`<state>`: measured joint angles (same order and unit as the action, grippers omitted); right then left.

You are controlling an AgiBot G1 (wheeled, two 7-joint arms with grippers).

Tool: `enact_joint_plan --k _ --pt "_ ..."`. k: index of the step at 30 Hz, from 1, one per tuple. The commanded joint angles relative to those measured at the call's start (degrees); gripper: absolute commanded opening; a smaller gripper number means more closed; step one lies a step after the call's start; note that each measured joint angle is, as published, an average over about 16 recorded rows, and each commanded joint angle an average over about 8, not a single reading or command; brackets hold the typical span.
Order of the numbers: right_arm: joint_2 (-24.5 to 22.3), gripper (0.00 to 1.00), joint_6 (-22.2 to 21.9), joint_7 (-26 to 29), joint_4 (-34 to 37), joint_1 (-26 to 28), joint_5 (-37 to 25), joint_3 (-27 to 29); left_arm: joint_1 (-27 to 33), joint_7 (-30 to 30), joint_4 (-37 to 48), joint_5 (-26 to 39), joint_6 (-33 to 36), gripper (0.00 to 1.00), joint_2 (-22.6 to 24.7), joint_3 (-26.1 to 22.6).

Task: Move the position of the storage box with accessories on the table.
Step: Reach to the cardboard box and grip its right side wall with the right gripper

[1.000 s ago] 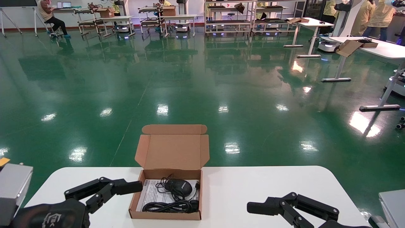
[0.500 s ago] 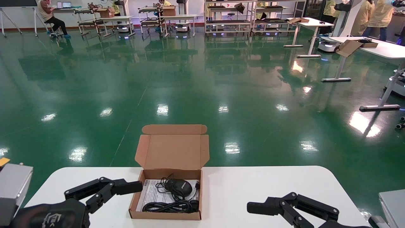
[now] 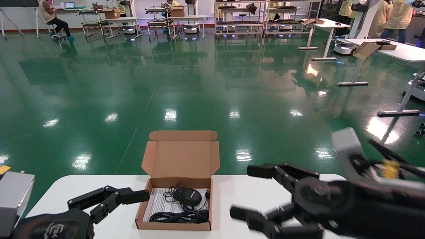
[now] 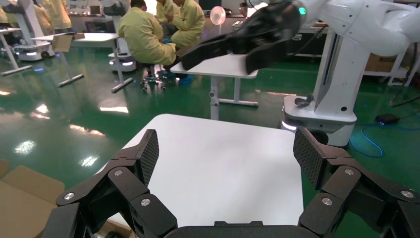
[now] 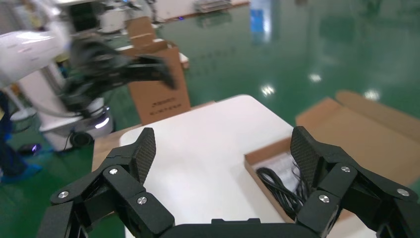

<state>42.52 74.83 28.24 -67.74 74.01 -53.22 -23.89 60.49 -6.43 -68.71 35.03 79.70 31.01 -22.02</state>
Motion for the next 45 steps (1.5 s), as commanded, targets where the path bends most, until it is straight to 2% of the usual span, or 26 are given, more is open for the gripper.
enact_joint_plan --k 1,6,13,19,22,26,30,34,40,45 --pt "1.1 1.00 -1.4 3.2 1.1 2.1 -1.9 -1.4 0.0 0.0 0.0 0.0 0.0 1.00 0.0 0.0" --pt "5.5 1.00 -6.9 8.9 6.3 6.3 -9.9 -5.7 0.0 0.0 0.0 0.0 0.0 1.00 0.0 0.0" --pt "9.7 1.00 -13.4 12.1 10.9 6.2 -17.9 -9.4 0.0 0.0 0.0 0.0 0.0 1.00 0.0 0.0" --pt "9.8 1.00 -13.7 11.6 10.8 5.9 -18.8 -9.6 0.0 0.0 0.0 0.0 0.0 1.00 0.0 0.0" --pt "8.9 1.00 -12.7 8.6 10.4 7.1 -20.4 -10.1 0.0 0.0 0.0 0.0 0.0 1.00 0.0 0.0" --pt "10.2 1.00 -10.4 4.4 13.8 10.6 -23.3 -11.4 0.0 0.0 0.0 0.0 0.0 1.00 0.0 0.0" --pt "16.0 1.00 -8.1 4.1 23.0 14.5 -22.7 -12.3 0.0 0.0 0.0 0.0 0.0 1.00 0.0 0.0" --pt "23.3 1.00 -8.3 6.5 33.5 17.7 -22.3 -13.2 0.0 0.0 0.0 0.0 0.0 1.00 0.0 0.0" --pt "32.4 1.00 -12.7 9.4 46.5 21.4 -23.6 -14.6 0.0 0.0 0.0 0.0 0.0 1.00 0.0 0.0" --pt "35.8 1.00 -16.7 11.2 49.8 21.8 -23.7 -16.8 0.0 0.0 0.0 0.0 0.0 1.00 0.0 0.0"
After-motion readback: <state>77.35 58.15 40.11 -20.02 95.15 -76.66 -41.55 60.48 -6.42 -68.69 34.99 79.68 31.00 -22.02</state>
